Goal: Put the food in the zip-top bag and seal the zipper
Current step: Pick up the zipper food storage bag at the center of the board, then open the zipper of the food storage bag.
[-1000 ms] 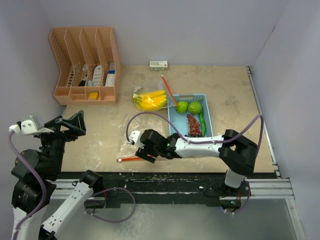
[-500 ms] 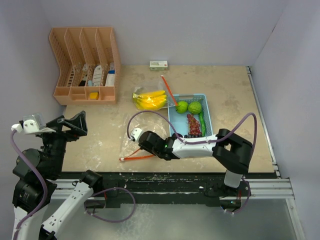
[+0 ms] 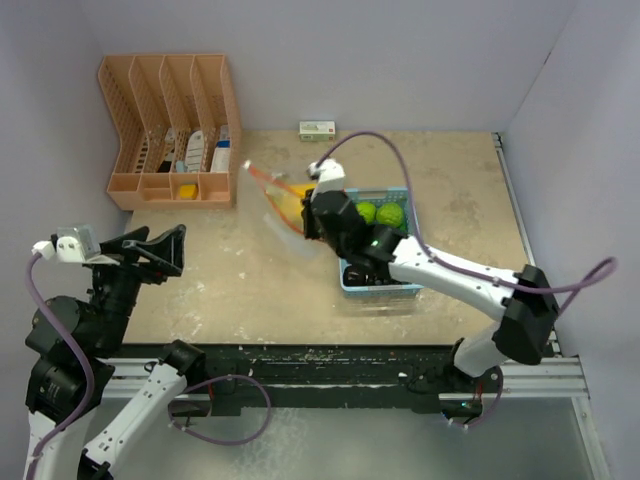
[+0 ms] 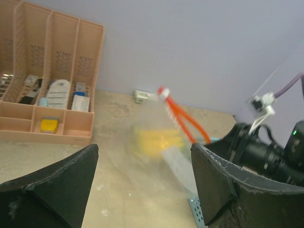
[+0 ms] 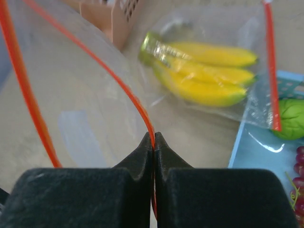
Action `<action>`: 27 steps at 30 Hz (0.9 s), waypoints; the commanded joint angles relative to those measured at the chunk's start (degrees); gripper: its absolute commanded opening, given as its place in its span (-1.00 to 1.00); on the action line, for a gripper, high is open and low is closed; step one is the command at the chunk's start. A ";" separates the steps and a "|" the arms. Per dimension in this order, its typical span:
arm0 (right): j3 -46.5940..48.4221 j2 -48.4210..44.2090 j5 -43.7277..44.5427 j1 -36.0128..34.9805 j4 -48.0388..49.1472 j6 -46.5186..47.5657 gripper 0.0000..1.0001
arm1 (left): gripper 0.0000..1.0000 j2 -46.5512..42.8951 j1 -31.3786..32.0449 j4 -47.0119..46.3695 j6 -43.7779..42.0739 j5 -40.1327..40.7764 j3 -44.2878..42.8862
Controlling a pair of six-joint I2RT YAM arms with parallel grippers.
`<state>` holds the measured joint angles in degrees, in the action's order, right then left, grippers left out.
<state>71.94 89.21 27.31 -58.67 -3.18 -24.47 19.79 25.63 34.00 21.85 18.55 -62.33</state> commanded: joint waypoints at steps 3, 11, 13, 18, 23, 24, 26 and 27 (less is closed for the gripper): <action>2.35 -3.34 -0.20 2.42 4.64 -9.92 -1.00 | 0.57 5.68 0.22 -4.29 6.44 -12.76 2.99; 2.59 -1.23 -1.23 2.47 7.34 -9.42 -1.00 | 0.49 14.61 0.21 -20.00 14.47 -26.26 9.61; 1.81 -1.38 -1.36 2.37 9.21 -8.37 -1.00 | 0.47 17.98 0.21 -21.72 14.87 -27.25 10.09; 1.17 -1.58 -2.48 2.34 9.95 -6.92 -1.00 | 0.42 23.07 0.22 -25.67 16.64 -26.60 12.31; 0.59 -2.31 -2.71 2.34 10.14 -6.27 -1.00 | 0.33 25.60 0.21 -26.02 17.78 -25.15 12.94; 0.45 -2.49 -2.87 2.34 10.39 -5.91 -1.00 | 0.33 25.98 0.21 -26.16 18.12 -24.88 13.18; 0.39 -2.55 -3.22 2.25 10.90 -5.13 -1.00 | 0.32 26.58 0.22 -27.66 18.75 -24.62 14.08; 0.51 -2.43 -3.37 2.25 10.84 -5.03 -1.00 | 0.32 26.80 0.21 -28.52 19.14 -24.61 14.41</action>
<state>72.49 89.49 24.43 -56.23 3.97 -31.29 46.15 25.63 11.81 38.74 -6.24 -48.73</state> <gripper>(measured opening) 0.005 0.664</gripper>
